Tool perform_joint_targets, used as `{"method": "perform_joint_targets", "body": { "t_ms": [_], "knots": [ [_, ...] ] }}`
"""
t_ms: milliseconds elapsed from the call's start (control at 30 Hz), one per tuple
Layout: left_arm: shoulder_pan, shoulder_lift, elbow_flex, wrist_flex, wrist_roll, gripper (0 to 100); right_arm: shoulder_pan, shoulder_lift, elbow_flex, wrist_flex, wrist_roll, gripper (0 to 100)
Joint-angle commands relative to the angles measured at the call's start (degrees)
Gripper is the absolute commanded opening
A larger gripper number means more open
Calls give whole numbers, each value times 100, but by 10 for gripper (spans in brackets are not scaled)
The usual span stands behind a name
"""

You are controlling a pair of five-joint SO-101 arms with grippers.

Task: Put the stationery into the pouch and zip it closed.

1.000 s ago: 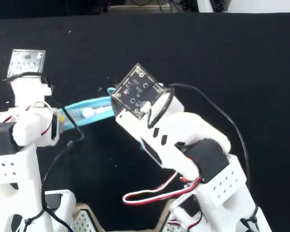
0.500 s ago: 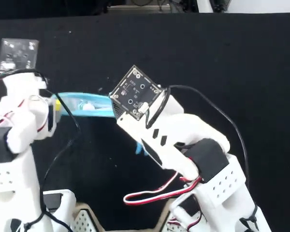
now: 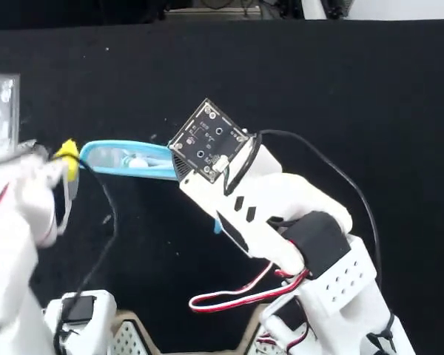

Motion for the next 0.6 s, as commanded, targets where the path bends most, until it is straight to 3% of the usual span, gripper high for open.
{"method": "perform_joint_targets", "body": {
  "t_ms": [0,133,267,367,467,567],
  "knots": [
    [743,-967,673,18,-378,155,-26,48,-242,-193,35,11],
    [1552,-1899,1833,9,-747,152,-26,13,-268,-167,35,11],
    [1692,-2356,3222,-229,-1134,152,-26,4,-268,-149,35,11],
    [1543,-2470,4277,-1002,-1248,152,-35,4,-286,53,26,11],
    [1051,-2479,5226,-2286,-1196,152,-62,-163,-365,510,35,11],
    [673,-2479,5798,-3262,-879,152,-62,-532,-330,826,35,11]
  ]
}}
